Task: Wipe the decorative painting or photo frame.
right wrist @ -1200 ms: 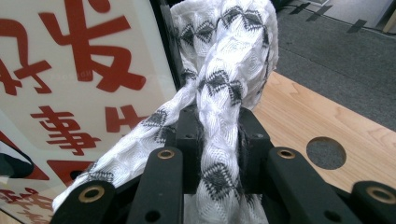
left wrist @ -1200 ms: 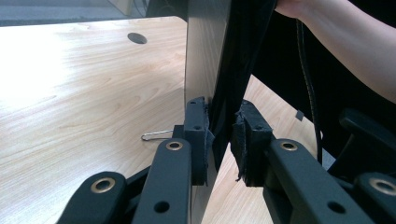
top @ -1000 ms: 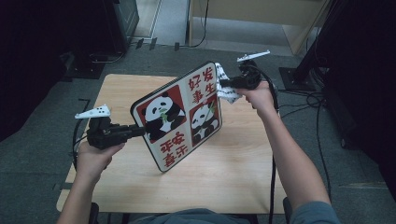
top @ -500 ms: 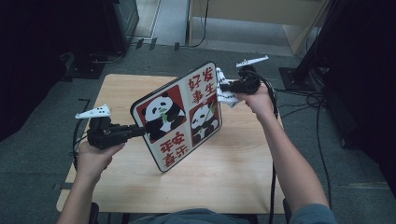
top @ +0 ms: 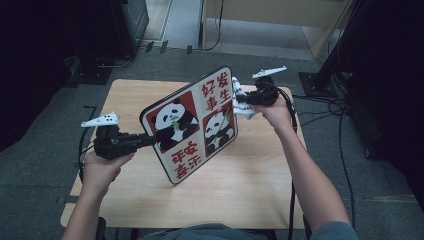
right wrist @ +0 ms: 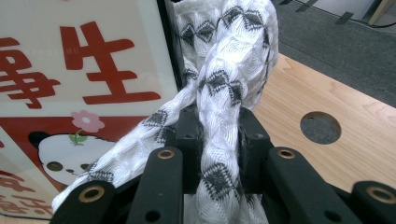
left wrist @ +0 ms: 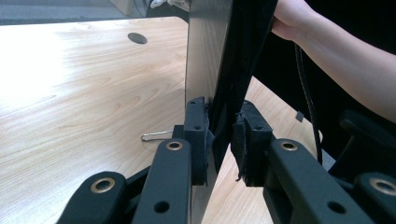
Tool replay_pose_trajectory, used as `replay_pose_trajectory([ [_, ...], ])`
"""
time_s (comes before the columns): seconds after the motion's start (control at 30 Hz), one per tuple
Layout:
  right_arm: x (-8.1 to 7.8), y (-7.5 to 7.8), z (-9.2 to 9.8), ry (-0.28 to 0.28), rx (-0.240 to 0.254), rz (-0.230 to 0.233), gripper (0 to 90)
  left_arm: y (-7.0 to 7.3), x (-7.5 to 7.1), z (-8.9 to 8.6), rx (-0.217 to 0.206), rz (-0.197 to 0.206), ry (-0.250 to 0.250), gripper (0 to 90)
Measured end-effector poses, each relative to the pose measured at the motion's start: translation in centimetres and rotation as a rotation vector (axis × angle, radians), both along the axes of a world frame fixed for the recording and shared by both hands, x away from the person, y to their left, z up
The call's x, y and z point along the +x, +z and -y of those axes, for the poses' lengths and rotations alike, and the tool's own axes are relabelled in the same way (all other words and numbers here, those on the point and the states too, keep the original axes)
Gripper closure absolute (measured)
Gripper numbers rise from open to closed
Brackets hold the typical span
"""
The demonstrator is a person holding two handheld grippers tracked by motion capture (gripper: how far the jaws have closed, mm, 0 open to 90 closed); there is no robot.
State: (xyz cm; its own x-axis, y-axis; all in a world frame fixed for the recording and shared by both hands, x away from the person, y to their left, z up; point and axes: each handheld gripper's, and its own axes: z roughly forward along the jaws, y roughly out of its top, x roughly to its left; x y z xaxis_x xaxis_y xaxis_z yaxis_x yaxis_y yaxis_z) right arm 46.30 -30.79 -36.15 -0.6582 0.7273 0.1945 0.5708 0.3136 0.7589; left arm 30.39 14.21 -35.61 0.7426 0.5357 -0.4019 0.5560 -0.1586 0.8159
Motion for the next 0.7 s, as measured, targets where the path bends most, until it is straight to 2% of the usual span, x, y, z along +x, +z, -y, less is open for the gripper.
replay_pose_trajectory([
  [0.2, -0.1, -0.8, 0.3, 0.0, 0.013, -0.018, 75.3, 0.0, 0.0, 0.0, 0.0, 0.0, 0.0, 77.1],
  [0.4, -0.4, -1.1, 0.4, -0.006, 0.026, -0.014, 75.3, 0.0, 0.0, 0.0, 0.003, 0.002, 0.003, 77.1],
  [0.7, -0.7, -1.9, 0.5, -0.007, 0.0, -0.013, 75.3, 0.0, 0.1, 0.0, 0.006, 0.001, 0.003, 77.2],
])
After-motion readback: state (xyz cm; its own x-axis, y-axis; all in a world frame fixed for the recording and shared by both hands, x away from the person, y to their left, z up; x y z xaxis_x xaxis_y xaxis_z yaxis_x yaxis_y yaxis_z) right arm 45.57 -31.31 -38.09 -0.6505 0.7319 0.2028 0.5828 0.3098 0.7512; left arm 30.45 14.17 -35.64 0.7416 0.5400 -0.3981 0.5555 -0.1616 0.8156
